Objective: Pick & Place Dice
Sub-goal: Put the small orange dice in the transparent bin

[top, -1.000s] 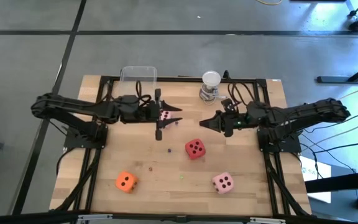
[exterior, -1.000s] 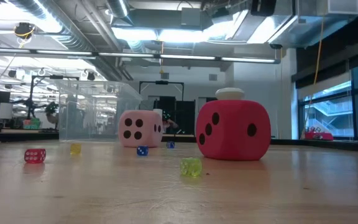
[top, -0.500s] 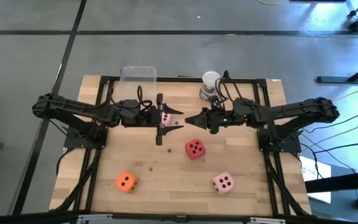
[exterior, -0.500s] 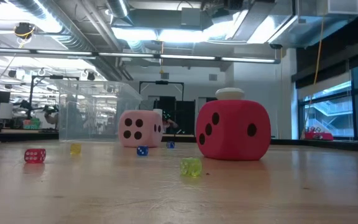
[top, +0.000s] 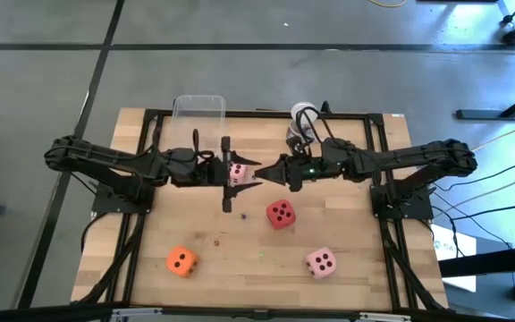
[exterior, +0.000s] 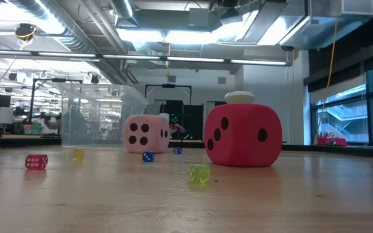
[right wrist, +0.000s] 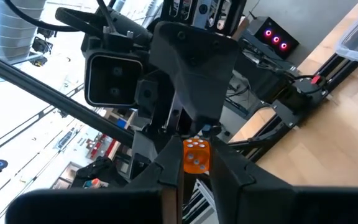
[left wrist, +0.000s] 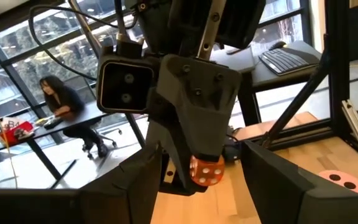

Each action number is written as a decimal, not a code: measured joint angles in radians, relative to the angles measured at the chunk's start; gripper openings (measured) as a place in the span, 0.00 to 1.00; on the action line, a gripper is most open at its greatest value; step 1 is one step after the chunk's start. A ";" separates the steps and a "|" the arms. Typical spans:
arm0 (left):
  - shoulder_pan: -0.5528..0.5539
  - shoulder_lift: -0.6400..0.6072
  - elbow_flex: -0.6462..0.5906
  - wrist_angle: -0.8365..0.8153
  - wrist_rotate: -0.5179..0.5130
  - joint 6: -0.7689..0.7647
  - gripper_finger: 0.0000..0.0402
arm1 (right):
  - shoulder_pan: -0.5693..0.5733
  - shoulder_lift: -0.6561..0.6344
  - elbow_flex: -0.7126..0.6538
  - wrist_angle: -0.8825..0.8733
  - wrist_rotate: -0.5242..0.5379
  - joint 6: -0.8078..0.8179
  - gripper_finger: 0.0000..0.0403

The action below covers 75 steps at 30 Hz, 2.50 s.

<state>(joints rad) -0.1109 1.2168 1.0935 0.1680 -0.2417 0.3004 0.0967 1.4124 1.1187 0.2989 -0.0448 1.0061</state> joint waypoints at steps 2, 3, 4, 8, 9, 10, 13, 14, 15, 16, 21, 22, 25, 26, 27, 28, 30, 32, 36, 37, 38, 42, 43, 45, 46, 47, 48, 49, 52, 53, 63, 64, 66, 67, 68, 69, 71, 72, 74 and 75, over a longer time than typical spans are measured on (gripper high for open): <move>0.000 0.000 0.000 0.000 0.000 0.000 0.53 | 0.000 0.000 0.000 0.000 0.000 0.000 0.12; 0.000 0.000 0.000 0.001 0.000 0.000 0.53 | 0.000 0.000 0.000 0.000 0.001 0.000 0.12; 0.000 0.000 0.000 0.001 0.000 0.000 0.53 | 0.000 0.000 0.000 0.000 0.001 0.002 0.12; 0.000 0.000 0.000 0.000 0.000 0.001 0.53 | 0.000 0.000 0.000 0.000 0.003 0.004 0.12; 0.000 0.000 0.000 0.000 0.000 0.003 0.52 | 0.000 0.000 0.000 0.000 0.003 0.004 0.12; 0.000 0.000 0.000 0.000 0.000 0.010 0.51 | 0.000 0.000 0.000 0.000 0.003 0.004 0.12; 0.000 0.000 0.000 0.001 0.000 0.043 0.46 | 0.000 0.000 0.000 0.000 0.003 0.004 0.12; 0.000 0.000 0.000 0.001 0.000 0.050 0.44 | 0.000 0.000 0.000 0.000 0.003 0.004 0.12; 0.000 0.000 0.000 0.001 0.002 0.052 0.42 | 0.000 0.000 0.000 0.000 0.005 0.003 0.12; 0.000 0.000 0.000 0.001 0.007 0.052 0.39 | -0.002 0.000 0.000 0.000 0.007 0.000 0.12; 0.000 0.000 0.000 0.014 0.025 0.053 0.28 | -0.005 0.000 0.000 0.000 0.003 0.000 0.12; 0.000 0.000 0.000 0.018 0.027 0.053 0.25 | -0.004 0.000 0.000 0.000 0.003 0.000 0.12; 0.000 0.000 0.000 0.026 0.025 0.055 0.18 | -0.004 -0.001 0.000 0.001 0.001 0.000 0.12; 0.000 0.000 0.000 0.029 0.024 0.055 0.15 | -0.004 -0.001 0.000 0.002 0.000 -0.002 0.12; 0.000 0.000 -0.001 0.031 0.024 0.054 0.13 | -0.004 -0.001 0.000 0.003 0.000 -0.003 0.12; 0.000 0.000 -0.001 0.033 0.024 0.052 0.10 | -0.004 -0.002 0.000 0.004 0.000 -0.004 0.12; 0.000 0.000 -0.001 0.034 0.023 0.051 0.06 | -0.004 -0.002 0.000 0.004 0.000 -0.004 0.12; 0.000 0.000 -0.001 0.034 0.024 0.051 0.04 | -0.004 -0.002 0.000 0.005 0.000 -0.004 0.12; 0.000 0.000 -0.001 0.038 0.024 0.052 0.04 | -0.004 -0.002 0.000 0.015 -0.001 -0.004 0.12; 0.000 0.000 -0.001 0.039 0.024 0.052 0.04 | -0.004 -0.002 0.000 0.015 -0.002 -0.004 0.12; 0.000 0.000 -0.001 0.039 0.024 0.052 0.04 | -0.004 -0.002 0.000 0.016 -0.005 -0.004 0.12; 0.000 0.000 -0.001 0.040 0.025 0.053 0.04 | -0.004 -0.001 0.000 0.023 -0.017 -0.016 0.12; 0.000 0.000 -0.001 0.041 0.025 0.053 0.04 | -0.004 -0.001 0.000 0.024 -0.019 -0.018 0.12; 0.000 0.000 -0.001 0.042 0.026 0.053 0.04 | -0.004 -0.001 0.000 0.030 -0.020 -0.019 0.13; 0.000 0.000 -0.001 0.045 0.028 0.054 0.04 | -0.004 0.000 0.000 0.034 -0.023 -0.019 0.16; 0.000 0.000 0.000 0.045 0.030 0.056 0.04 | -0.004 0.000 0.000 0.036 -0.026 -0.019 0.19; 0.000 0.000 0.000 0.047 0.034 0.056 0.04 | -0.004 0.001 0.000 0.038 -0.027 -0.021 0.22; 0.000 0.000 0.000 0.050 0.034 0.056 0.04 | -0.004 0.001 0.000 0.038 -0.027 -0.023 0.26; 0.000 0.000 0.000 0.055 0.034 0.057 0.04 | -0.004 0.001 0.000 0.038 -0.028 -0.026 0.35; 0.000 0.000 0.001 0.056 0.034 0.056 0.04 | -0.004 0.001 0.000 0.039 -0.032 -0.026 0.38; 0.000 0.000 0.002 0.057 0.032 0.056 0.03 | -0.004 0.003 -0.002 0.061 -0.050 -0.046 0.48; 0.000 0.000 0.002 0.057 0.032 0.056 0.03 | -0.004 0.003 -0.002 0.066 -0.054 -0.046 0.48; 0.000 0.000 0.003 0.057 0.031 0.055 0.03 | -0.004 0.003 -0.002 0.078 -0.077 -0.046 0.48; 0.000 0.000 0.003 0.058 0.032 0.055 0.03 | -0.005 0.003 -0.002 0.084 -0.087 -0.046 0.48; 0.000 0.000 0.003 0.058 0.032 0.055 0.03 | -0.004 0.003 -0.002 0.085 -0.093 -0.046 0.48; 0.000 0.000 0.003 0.057 0.032 0.055 0.03 | -0.001 0.003 -0.002 0.085 -0.097 -0.046 0.48; -0.001 0.000 0.003 0.056 0.034 0.052 0.03 | 0.003 0.003 -0.002 0.088 -0.103 -0.046 0.47; -0.001 0.001 0.003 0.056 0.037 0.051 0.03 | 0.006 0.003 -0.002 0.089 -0.113 -0.046 0.47; -0.001 0.000 0.003 0.035 0.029 0.052 0.03 | 0.010 0.003 -0.001 0.104 -0.145 -0.048 0.48; -0.001 0.000 -0.002 0.043 0.044 0.049 0.03 | 0.013 0.000 0.000 0.104 -0.148 -0.049 0.48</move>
<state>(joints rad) -0.1116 1.2167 1.0918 0.2114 -0.1975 0.3493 0.1095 1.4126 1.1185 0.4028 -0.1928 0.9568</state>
